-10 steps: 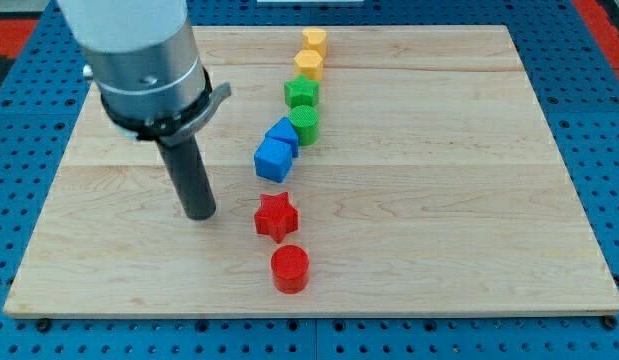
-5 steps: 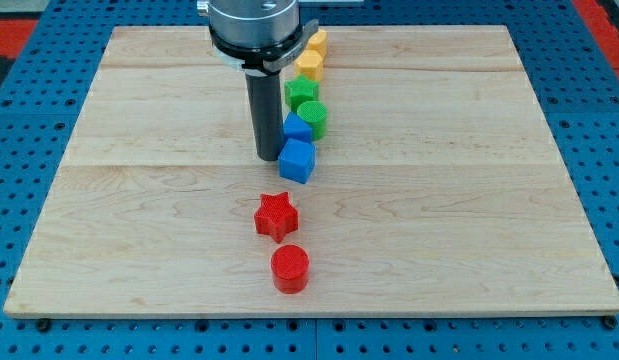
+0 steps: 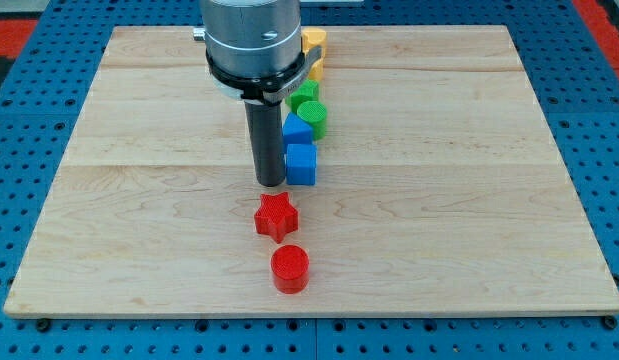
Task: Keep red star and blue cube in a vertical line with other blocks
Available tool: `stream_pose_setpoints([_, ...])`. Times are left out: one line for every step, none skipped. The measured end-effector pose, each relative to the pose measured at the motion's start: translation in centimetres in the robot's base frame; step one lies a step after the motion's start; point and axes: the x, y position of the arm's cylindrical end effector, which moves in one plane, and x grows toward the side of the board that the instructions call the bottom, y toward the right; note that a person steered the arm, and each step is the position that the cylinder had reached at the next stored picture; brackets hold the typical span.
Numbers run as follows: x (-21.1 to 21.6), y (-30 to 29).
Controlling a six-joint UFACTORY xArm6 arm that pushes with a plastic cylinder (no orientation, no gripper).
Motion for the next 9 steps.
stream_pose_setpoints([0.4, 0.0])
stream_pose_setpoints([1.5, 0.0])
stream_pose_setpoints([1.5, -1.1])
stream_pose_setpoints([1.6, -1.9])
stream_pose_setpoints([3.5, -2.5])
stream_pose_setpoints([5.0, -3.6])
stream_pose_setpoints([6.5, -2.7])
stream_pose_setpoints([7.9, 0.8])
stream_pose_setpoints([7.9, 2.1])
